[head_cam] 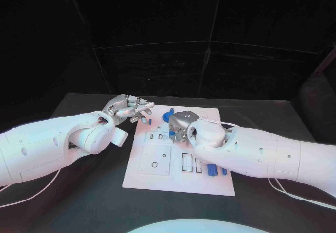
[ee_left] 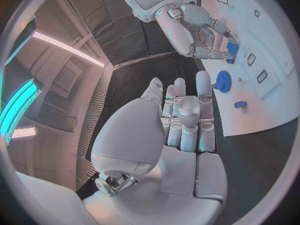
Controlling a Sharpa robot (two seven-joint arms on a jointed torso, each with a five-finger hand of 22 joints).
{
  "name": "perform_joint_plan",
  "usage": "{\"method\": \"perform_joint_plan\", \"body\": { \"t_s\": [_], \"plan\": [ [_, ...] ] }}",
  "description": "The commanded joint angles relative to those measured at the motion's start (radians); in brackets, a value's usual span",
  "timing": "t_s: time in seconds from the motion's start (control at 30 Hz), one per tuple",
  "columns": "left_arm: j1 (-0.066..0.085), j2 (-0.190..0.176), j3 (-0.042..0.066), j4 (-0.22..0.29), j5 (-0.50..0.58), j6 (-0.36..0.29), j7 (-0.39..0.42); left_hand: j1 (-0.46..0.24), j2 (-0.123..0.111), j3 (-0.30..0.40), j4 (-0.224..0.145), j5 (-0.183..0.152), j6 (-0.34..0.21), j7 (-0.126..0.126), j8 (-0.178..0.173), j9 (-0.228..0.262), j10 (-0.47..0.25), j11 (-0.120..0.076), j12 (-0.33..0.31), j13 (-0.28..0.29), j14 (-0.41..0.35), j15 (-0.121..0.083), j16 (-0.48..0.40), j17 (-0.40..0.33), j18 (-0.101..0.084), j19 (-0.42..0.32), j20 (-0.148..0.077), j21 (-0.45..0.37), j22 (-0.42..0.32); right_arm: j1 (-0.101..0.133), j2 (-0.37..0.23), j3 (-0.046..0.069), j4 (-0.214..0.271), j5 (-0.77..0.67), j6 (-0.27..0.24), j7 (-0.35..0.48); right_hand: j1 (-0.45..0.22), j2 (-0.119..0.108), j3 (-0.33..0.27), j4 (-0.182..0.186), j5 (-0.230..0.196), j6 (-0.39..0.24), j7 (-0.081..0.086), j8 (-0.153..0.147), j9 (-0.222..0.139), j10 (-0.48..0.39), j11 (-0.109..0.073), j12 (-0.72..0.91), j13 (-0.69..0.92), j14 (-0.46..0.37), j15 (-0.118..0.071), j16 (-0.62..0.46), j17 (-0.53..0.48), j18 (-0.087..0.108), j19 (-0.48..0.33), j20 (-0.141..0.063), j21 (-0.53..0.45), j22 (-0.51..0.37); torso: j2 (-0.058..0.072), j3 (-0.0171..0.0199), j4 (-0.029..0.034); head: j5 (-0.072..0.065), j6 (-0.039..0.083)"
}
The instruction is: Assemble the parts on the task board
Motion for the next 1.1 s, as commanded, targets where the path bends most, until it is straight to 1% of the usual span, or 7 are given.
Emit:
{"method": "perform_joint_plan", "body": {
  "t_s": [0.03,0.23,0.53,0.73,0.77,0.97,1.1],
  "plan": [
    [0.002,0.002,0.001,0.0,0.003,0.016,0.003,0.007,0.001,0.005,-0.001,0.004,-0.005,0.0,-0.005,-0.001,-0.005,0.001,0.004,-0.001,-0.006,0.002,-0.001,0.001,0.011,-0.008,0.002,-0.003,-0.002,-0.003,-0.007,-0.004,0.003,0.025,0.033,0.03,-0.013,-0.005,0.008,0.002,0.006,0.003,-0.001,0.004,0.001,0.003,0.0,0.001,-0.003,0.072,-0.001,-0.002,0.117,0.01,0.004,-0.002,-0.002,0.141,0.0,0.0004,0.0003,0.001,-0.001],
    [0.002,0.001,0.001,-0.001,0.003,0.017,0.002,0.007,0.001,0.005,-0.001,0.004,-0.005,0.0,-0.005,-0.001,-0.005,0.001,0.004,-0.001,-0.006,0.002,-0.001,0.001,0.011,-0.008,0.002,-0.003,-0.002,-0.003,-0.014,-0.004,0.003,0.03,0.045,0.038,-0.027,-0.016,0.011,0.006,0.005,-0.006,0.002,-0.002,-0.002,-0.002,0.003,-0.006,-0.01,0.073,0.0,-0.002,0.118,0.01,0.002,-0.002,-0.004,0.138,0.0,-0.0001,-0.0006,0.0,0.0],
    [0.002,0.004,0.001,-0.003,0.003,0.018,0.001,0.007,0.002,0.005,-0.001,0.004,-0.005,0.0,-0.005,-0.002,-0.006,0.001,0.004,-0.001,-0.005,0.002,0.001,0.003,0.011,-0.008,0.002,-0.004,-0.002,-0.003,-0.009,-0.004,-0.001,0.033,0.038,0.042,-0.044,-0.03,0.023,0.013,-0.01,-0.039,0.015,-0.024,-0.007,-0.014,0.013,-0.017,-0.021,0.072,0.008,-0.002,0.118,0.011,-0.001,0.004,-0.006,0.136,0.001,0.0004,0.001,-0.002,-0.001],
    [0.001,0.004,0.001,-0.006,0.003,0.019,-0.001,0.007,0.003,0.006,-0.001,0.004,-0.006,0.0,-0.005,-0.002,-0.006,0.002,0.004,-0.001,-0.004,0.002,0.003,0.005,0.011,-0.008,0.002,-0.004,-0.002,-0.003,-0.007,-0.004,-0.003,0.034,0.036,0.043,-0.052,-0.038,0.027,0.016,-0.026,-0.056,0.021,-0.034,-0.008,-0.025,0.019,-0.027,-0.031,0.072,0.013,-0.003,0.116,0.012,-0.004,0.009,-0.009,0.133,0.001,-0.0003,0.0014,-0.002,-0.004],
    [0.001,0.004,0.001,-0.006,0.003,0.019,-0.002,0.007,0.003,0.006,-0.001,0.004,-0.006,0.0,-0.005,-0.002,-0.006,0.002,0.004,-0.001,-0.004,0.002,0.003,0.005,0.011,-0.008,0.002,-0.004,-0.002,-0.003,-0.007,-0.004,-0.003,0.034,0.036,0.043,-0.052,-0.038,0.027,0.016,-0.027,-0.056,0.022,-0.034,-0.008,-0.025,0.019,-0.027,-0.031,0.072,0.013,-0.003,0.116,0.012,-0.004,0.009,-0.009,0.133,0.001,-0.0004,0.0004,-0.001,-0.005],
    [0.001,0.005,0.001,-0.009,0.003,0.018,-0.005,0.007,0.005,0.007,0.001,0.004,-0.006,0.001,-0.006,-0.003,-0.008,0.002,0.005,-0.002,-0.004,0.003,0.002,0.003,0.011,-0.007,0.003,-0.004,-0.002,-0.003,-0.006,-0.004,-0.006,0.034,0.048,0.043,-0.055,-0.042,0.029,0.016,-0.032,-0.062,0.024,-0.038,-0.008,-0.032,0.021,-0.035,-0.039,0.071,0.015,-0.004,0.116,0.012,-0.006,0.011,-0.01,0.13,0.0,-0.0013,0.0008,-0.002,-0.007],
    [0.001,0.006,0.001,-0.009,0.003,0.019,-0.005,0.007,0.005,0.007,0.001,0.004,-0.006,0.001,-0.006,-0.003,-0.008,0.002,0.005,-0.002,-0.004,0.003,0.002,0.003,0.011,-0.007,0.003,-0.004,-0.002,-0.003,-0.006,-0.004,-0.008,0.034,0.056,0.044,-0.055,-0.043,0.029,0.016,-0.033,-0.063,0.024,-0.038,-0.008,-0.033,0.022,-0.036,-0.04,0.071,0.016,-0.004,0.116,0.013,-0.006,0.011,-0.011,0.13,0.0,-0.0003,0.0014,-0.001,-0.008]
  ]
}}
